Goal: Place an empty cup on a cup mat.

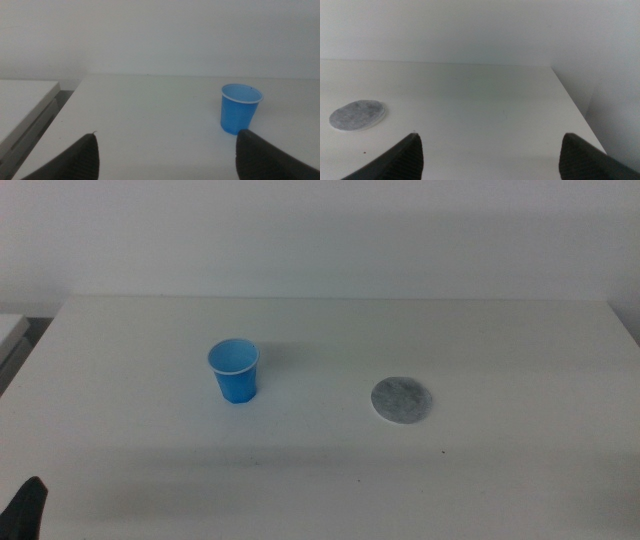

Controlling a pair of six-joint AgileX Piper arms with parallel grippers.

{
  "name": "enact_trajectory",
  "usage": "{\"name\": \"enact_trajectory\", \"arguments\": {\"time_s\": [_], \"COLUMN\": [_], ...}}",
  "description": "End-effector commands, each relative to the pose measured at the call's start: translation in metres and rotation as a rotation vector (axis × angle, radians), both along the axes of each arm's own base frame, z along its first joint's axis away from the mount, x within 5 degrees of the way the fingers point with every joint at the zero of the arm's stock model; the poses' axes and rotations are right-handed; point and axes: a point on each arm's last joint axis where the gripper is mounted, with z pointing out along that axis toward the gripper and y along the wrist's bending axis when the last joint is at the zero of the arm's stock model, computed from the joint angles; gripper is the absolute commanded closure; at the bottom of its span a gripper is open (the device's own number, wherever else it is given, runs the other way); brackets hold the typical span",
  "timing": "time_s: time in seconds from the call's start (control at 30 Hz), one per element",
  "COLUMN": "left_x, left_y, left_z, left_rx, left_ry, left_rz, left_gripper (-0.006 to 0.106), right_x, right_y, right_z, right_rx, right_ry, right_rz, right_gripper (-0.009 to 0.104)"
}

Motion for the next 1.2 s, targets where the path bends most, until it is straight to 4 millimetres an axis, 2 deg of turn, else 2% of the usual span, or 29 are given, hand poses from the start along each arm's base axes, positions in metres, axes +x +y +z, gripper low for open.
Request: {"name": "enact_trajectory", "arguments": {"time_s": [0.0, 0.07, 0.13, 0.23, 0.4, 0.57, 0.67, 0.77, 0.87, 1.0, 1.17], "left_x": [0.000, 0.000, 0.006, 0.019, 0.051, 0.089, 0.115, 0.146, 0.184, 0.224, 0.268], "left_y": [0.000, 0.000, 0.000, 0.000, -0.001, -0.005, -0.008, -0.011, -0.017, -0.027, -0.052], "left_z": [0.001, 0.001, 0.011, 0.046, 0.104, 0.141, 0.154, 0.158, 0.151, 0.132, 0.100], "left_rx": [0.009, 0.011, 0.008, 0.030, 0.086, 0.032, 0.011, -0.008, -0.047, -0.134, -0.118], "left_ry": [-0.016, -0.011, 0.059, 0.148, 0.313, 0.531, 0.655, 0.748, 0.814, 0.956, 1.009], "left_rz": [-0.002, -0.002, -0.002, 0.002, -0.007, -0.021, -0.034, -0.046, -0.081, -0.128, -0.203], "left_gripper": [0.007, 0.007, 0.007, 0.007, 0.007, 0.007, 0.007, 0.007, 0.007, 0.007, 0.011], "right_x": [0.000, 0.000, 0.000, 0.000, 0.000, 0.000, 0.000, 0.000, 0.000, 0.000, 0.000], "right_y": [0.000, 0.000, 0.000, 0.000, 0.000, 0.000, 0.000, 0.000, 0.000, 0.000, 0.000], "right_z": [0.000, 0.000, 0.000, 0.000, 0.000, 0.000, 0.000, 0.000, 0.000, 0.000, 0.000], "right_rx": [-0.010, -0.010, -0.010, -0.010, -0.010, -0.010, -0.010, -0.010, -0.010, -0.010, -0.010], "right_ry": [-0.008, -0.008, -0.008, -0.008, -0.008, -0.008, -0.008, -0.008, -0.008, -0.008, -0.008], "right_rz": [0.002, 0.002, 0.002, 0.002, 0.002, 0.002, 0.002, 0.002, 0.002, 0.002, 0.002], "right_gripper": [0.002, 0.002, 0.002, 0.002, 0.002, 0.002, 0.002, 0.002, 0.002, 0.002, 0.002]}}
